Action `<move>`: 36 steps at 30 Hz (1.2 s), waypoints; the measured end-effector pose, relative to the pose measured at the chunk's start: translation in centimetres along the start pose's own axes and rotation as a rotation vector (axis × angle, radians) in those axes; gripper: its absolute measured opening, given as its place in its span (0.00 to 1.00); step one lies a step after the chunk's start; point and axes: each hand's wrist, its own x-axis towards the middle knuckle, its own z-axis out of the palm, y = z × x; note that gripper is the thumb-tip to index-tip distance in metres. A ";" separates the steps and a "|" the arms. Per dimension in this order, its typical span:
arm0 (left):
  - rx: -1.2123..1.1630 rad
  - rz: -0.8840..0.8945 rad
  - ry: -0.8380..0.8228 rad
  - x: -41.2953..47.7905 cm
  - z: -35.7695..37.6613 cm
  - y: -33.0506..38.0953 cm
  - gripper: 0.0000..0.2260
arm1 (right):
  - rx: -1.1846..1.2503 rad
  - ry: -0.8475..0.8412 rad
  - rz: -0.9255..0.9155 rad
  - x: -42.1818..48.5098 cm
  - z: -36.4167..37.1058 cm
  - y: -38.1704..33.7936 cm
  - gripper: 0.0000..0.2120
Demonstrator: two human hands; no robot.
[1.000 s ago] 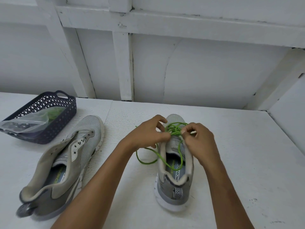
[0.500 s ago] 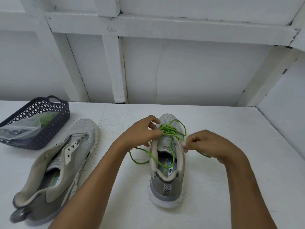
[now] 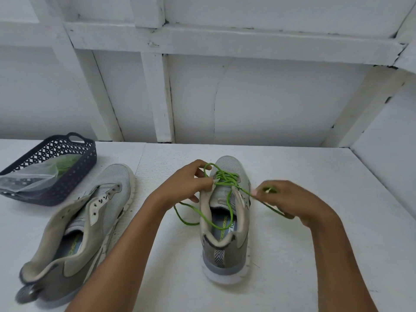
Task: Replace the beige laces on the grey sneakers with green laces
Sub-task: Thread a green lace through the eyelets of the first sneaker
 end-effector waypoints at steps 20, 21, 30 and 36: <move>0.019 0.002 -0.060 -0.3 0.4 0.3 0.28 | 0.829 0.311 -0.114 1.5 0.9 1.4 0.11; 0.024 0.001 -0.052 -0.4 0.3 0.3 0.28 | 0.714 0.313 -0.126 1.5 0.8 1.7 0.07; 0.123 0.025 -0.028 -0.2 0.9 1.5 0.22 | -0.003 0.076 -0.159 0.8 1.1 1.7 0.06; 0.263 0.169 0.061 -0.1 1.5 2.5 0.10 | 0.126 0.090 -0.143 0.4 0.6 1.3 0.14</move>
